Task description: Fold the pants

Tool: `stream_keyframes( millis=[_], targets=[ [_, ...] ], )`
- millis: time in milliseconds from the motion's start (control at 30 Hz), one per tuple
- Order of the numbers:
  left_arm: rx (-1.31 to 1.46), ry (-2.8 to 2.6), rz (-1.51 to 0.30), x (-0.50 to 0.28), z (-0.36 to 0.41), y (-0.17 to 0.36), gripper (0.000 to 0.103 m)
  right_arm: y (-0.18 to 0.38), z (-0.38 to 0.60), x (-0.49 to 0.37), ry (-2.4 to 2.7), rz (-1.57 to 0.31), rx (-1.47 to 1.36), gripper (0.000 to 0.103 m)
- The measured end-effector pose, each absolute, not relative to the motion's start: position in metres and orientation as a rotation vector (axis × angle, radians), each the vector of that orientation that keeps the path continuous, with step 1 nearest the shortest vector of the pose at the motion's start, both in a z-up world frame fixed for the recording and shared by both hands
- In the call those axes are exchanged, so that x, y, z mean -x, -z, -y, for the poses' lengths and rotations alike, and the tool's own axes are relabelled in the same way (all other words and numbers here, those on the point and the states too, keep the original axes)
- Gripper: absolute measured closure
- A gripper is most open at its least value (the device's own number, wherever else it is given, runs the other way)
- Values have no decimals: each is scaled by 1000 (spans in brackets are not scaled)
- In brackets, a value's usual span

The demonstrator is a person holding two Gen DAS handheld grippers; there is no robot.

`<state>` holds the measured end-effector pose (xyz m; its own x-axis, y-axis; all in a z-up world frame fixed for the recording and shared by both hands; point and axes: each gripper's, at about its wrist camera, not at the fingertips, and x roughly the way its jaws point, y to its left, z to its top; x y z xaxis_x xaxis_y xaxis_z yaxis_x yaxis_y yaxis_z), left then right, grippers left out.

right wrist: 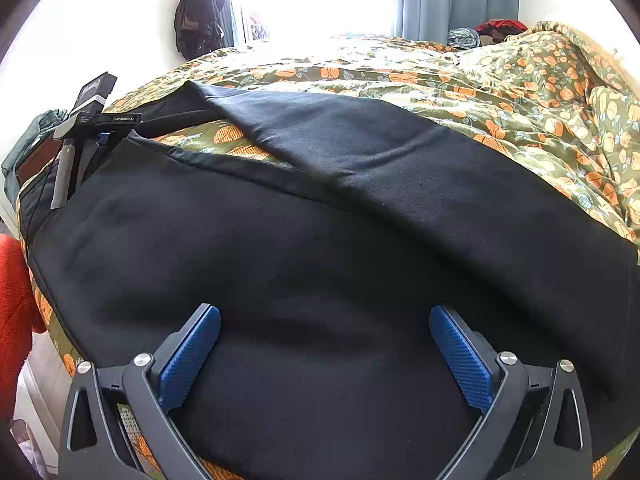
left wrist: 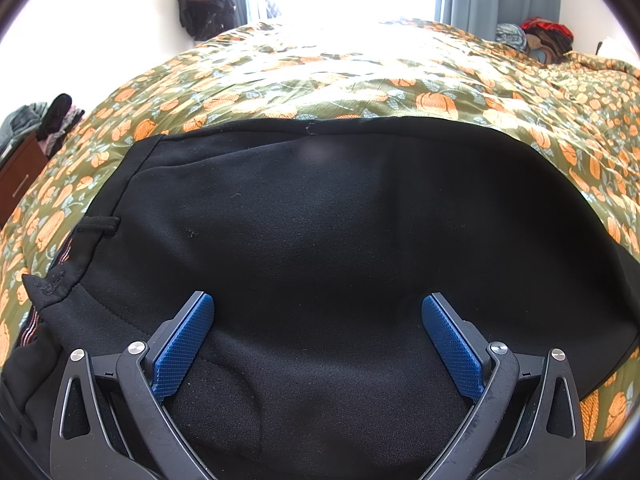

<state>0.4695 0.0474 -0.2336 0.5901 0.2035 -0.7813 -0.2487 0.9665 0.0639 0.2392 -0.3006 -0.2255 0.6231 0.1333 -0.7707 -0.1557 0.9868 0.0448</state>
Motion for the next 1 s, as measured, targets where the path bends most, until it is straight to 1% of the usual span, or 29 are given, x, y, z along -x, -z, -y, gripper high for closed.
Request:
stream_keyframes(
  millis=[1000],
  targets=[
    [56, -286, -898, -469, -47, 234, 1, 226, 300, -240, -166, -881, 28, 0]
  ],
)
